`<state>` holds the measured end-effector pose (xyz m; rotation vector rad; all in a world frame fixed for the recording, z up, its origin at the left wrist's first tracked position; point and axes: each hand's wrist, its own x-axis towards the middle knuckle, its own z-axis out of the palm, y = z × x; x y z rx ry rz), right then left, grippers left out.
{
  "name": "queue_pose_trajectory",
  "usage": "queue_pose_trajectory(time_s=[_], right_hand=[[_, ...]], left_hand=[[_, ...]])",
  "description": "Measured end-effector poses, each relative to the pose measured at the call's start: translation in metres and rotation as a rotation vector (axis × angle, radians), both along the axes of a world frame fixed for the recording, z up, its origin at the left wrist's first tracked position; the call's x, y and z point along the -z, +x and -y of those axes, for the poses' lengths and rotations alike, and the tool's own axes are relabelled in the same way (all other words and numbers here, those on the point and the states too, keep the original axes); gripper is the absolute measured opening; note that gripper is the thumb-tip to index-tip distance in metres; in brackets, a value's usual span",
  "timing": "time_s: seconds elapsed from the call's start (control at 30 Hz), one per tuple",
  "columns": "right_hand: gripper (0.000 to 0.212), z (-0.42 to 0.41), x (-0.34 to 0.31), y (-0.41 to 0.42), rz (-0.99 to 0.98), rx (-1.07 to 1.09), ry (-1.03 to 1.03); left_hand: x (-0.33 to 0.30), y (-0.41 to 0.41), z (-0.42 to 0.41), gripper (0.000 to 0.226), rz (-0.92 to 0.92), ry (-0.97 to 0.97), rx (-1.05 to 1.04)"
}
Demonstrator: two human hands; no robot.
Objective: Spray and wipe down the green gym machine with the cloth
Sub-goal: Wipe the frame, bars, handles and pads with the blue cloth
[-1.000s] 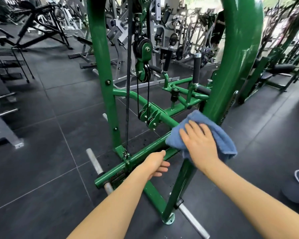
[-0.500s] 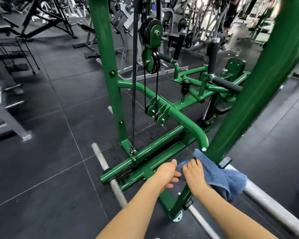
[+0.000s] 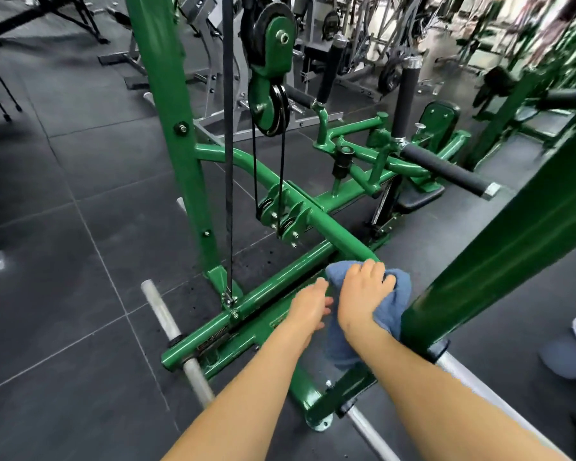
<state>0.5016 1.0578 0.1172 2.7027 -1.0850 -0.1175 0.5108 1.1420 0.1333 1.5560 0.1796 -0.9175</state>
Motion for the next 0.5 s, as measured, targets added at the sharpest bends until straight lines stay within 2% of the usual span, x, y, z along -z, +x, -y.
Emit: queue_pose_trajectory(time_s=[0.07, 0.17, 0.23, 0.27, 0.3, 0.37, 0.43, 0.5], right_hand=[[0.010, 0.009, -0.002, 0.013, 0.093, 0.104, 0.054], [0.017, 0.038, -0.009, 0.032, 0.285, 0.134, 0.011], [0.027, 0.050, -0.002, 0.044, 0.402, 0.142, -0.023], [0.037, 0.051, 0.004, 0.044, 0.394, 0.183, 0.044], [0.044, 0.052, 0.011, 0.042, 0.327, 0.269, 0.129], [0.061, 0.056, 0.037, 0.040, 0.067, 0.437, 0.257], [0.075, 0.061, 0.060, 0.037, -0.133, 0.505, 0.309], [0.067, 0.065, 0.072, 0.041, -0.155, 0.466, 0.225]], left_hand=[[0.009, 0.002, 0.003, 0.044, -0.029, 0.006, 0.026], [0.024, 0.015, 0.007, 0.044, -0.062, -0.009, 0.041], [0.031, 0.026, 0.014, 0.045, -0.050, -0.015, 0.048], [0.032, 0.029, 0.017, 0.045, -0.035, -0.010, 0.045], [0.035, 0.032, 0.022, 0.045, -0.025, -0.010, 0.039], [0.047, 0.036, 0.034, 0.037, -0.021, -0.029, 0.049], [0.058, 0.038, 0.043, 0.027, -0.074, -0.051, 0.052], [0.068, 0.039, 0.049, 0.027, -0.126, -0.068, 0.049]])
